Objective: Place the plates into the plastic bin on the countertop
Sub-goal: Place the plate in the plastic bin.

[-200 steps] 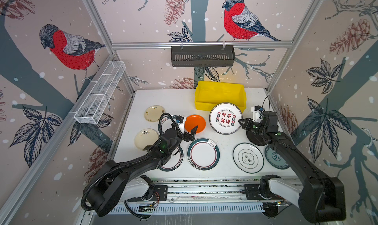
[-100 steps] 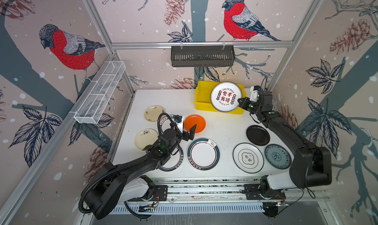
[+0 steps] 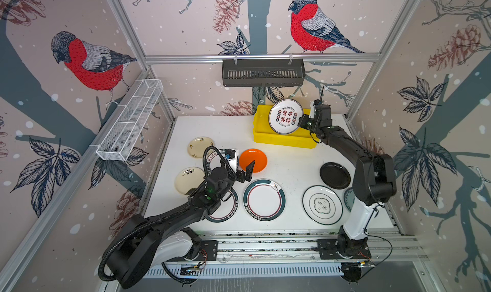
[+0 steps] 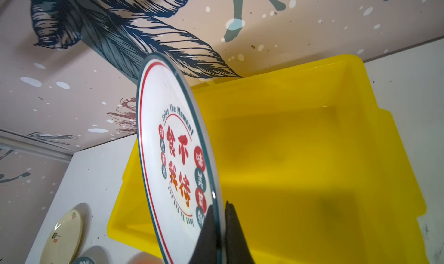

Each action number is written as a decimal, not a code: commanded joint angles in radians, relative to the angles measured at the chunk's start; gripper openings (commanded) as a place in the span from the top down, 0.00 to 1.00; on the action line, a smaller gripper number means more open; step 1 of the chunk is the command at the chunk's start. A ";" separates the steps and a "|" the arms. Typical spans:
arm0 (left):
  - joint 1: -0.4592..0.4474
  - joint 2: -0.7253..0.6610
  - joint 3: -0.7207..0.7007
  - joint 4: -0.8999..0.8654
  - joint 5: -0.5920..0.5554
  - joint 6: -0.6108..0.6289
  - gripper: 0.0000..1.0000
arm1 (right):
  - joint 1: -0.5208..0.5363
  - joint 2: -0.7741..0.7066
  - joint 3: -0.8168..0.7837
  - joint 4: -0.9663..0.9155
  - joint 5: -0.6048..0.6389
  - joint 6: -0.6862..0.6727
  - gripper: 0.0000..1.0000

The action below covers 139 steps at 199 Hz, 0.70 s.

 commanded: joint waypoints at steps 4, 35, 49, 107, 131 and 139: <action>0.000 -0.019 0.002 -0.011 -0.014 0.014 0.02 | 0.016 0.082 0.092 0.023 0.027 -0.017 1.00; 0.000 -0.034 -0.004 -0.013 -0.021 0.016 0.02 | 0.039 0.199 0.223 -0.056 0.037 -0.049 1.00; 0.000 -0.034 -0.005 -0.011 -0.026 0.017 0.02 | 0.049 0.241 0.267 -0.083 0.023 -0.058 1.00; 0.000 -0.034 -0.003 -0.024 -0.036 0.023 0.02 | 0.060 0.366 0.424 -0.253 -0.042 -0.079 1.00; 0.000 -0.036 -0.001 -0.025 -0.030 0.022 0.02 | 0.052 0.458 0.543 -0.374 -0.044 -0.061 1.00; 0.000 -0.034 -0.001 -0.025 -0.030 0.022 0.02 | 0.054 0.486 0.583 -0.422 -0.021 -0.062 1.00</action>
